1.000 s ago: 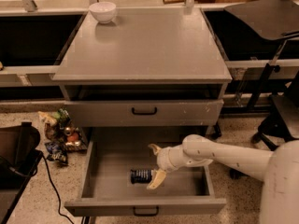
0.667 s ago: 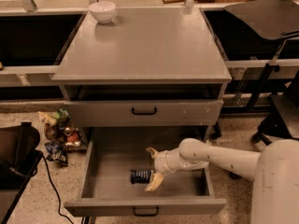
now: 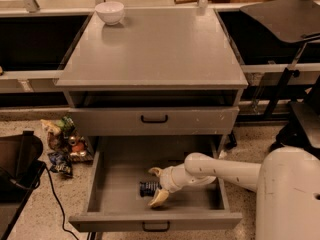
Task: Pick rxbar blueberry from middle drawer and place on counter
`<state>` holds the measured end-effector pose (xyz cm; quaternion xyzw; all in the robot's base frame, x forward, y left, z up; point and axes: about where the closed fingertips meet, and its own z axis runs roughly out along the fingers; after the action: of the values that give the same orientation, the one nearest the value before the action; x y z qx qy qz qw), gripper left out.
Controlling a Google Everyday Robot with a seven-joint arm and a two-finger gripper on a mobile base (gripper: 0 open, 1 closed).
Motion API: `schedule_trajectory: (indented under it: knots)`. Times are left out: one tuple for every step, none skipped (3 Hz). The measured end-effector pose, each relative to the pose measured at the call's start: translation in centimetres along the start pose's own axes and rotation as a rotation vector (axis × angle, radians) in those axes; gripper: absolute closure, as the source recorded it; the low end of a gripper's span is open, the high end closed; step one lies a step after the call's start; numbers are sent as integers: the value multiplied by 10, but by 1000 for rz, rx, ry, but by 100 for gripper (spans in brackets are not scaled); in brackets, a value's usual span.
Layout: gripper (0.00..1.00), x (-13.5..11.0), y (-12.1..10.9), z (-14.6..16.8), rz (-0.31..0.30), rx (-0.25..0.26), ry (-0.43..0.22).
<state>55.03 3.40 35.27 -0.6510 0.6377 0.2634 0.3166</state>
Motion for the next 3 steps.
schedule_trajectory:
  knots:
    - [42, 3, 2, 7, -6, -3, 4]
    - [66, 6, 2, 5, -8, 6, 6]
    - [89, 2, 1, 1, -8, 6, 5]
